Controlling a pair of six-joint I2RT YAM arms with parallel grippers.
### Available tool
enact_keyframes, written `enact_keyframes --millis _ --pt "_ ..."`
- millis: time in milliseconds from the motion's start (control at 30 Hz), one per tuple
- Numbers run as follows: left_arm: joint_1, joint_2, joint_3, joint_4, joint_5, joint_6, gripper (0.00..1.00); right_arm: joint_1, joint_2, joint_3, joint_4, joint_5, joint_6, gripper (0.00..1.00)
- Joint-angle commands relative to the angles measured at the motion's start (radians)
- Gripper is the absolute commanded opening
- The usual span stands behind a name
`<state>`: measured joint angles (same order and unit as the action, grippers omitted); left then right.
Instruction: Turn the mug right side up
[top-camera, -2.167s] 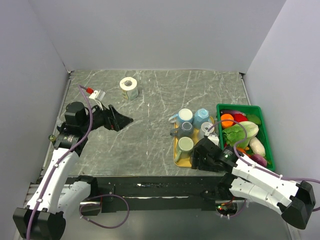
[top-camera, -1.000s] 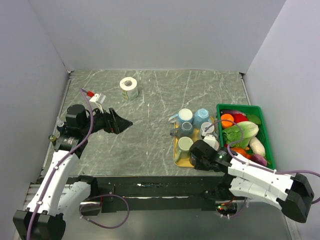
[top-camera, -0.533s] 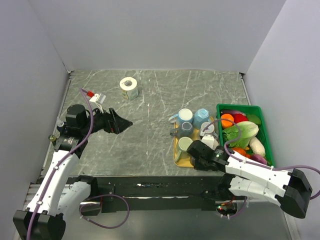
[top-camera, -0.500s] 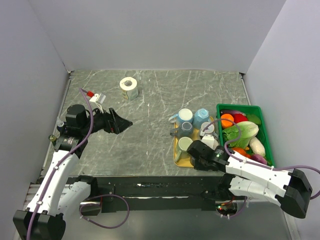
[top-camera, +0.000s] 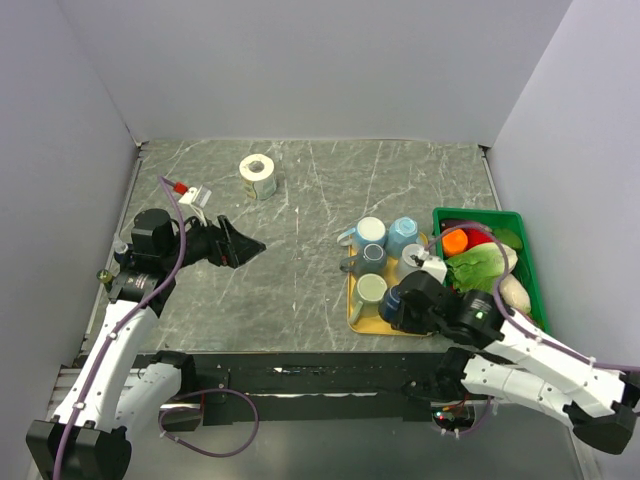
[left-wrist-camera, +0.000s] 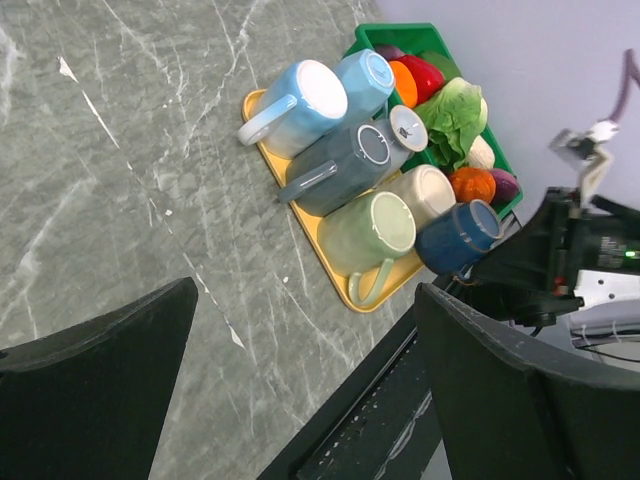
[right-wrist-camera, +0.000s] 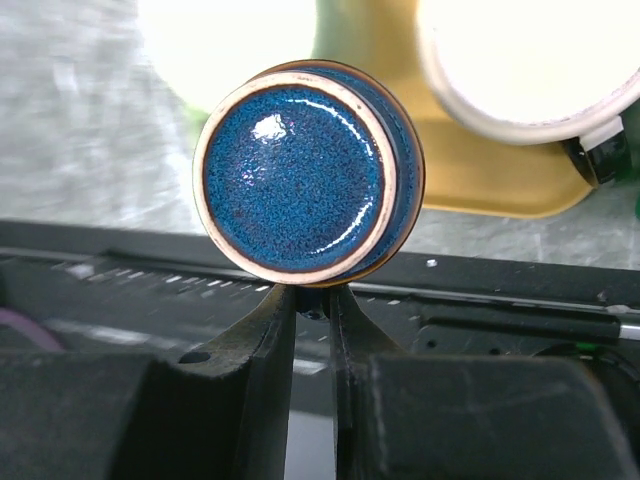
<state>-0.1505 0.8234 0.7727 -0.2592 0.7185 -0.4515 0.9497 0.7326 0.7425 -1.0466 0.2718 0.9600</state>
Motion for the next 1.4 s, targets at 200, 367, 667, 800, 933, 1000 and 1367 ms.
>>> enact_keyframes --millis 200,367,667,800,933,1000,1367 --pt "-0.003 -0.012 0.04 0.021 -0.03 -0.171 0.96 0.008 -0.039 0.242 0.19 -0.062 -0.144 0.0" --pt "-0.018 -0.073 -0.097 0.343 0.128 -0.44 0.96 0.008 0.032 0.284 0.474 -0.125 -0.237 0.0" --pt "-0.168 -0.09 -0.242 0.79 0.104 -0.711 0.96 0.008 0.214 0.379 0.781 -0.236 -0.239 0.0" --pt "-0.236 -0.076 -0.257 0.897 0.073 -0.76 0.98 0.008 0.26 0.417 0.885 -0.267 -0.254 0.0" --pt "-0.27 -0.087 -0.305 1.069 0.01 -0.834 0.99 0.006 0.28 0.425 0.959 -0.329 -0.236 0.0" --pt "-0.281 -0.081 -0.316 1.116 -0.008 -0.871 0.96 0.006 0.275 0.417 1.007 -0.338 -0.225 0.0" --pt "-0.323 -0.024 -0.225 1.058 -0.053 -0.865 0.79 0.009 0.284 0.351 1.172 -0.401 -0.161 0.0"
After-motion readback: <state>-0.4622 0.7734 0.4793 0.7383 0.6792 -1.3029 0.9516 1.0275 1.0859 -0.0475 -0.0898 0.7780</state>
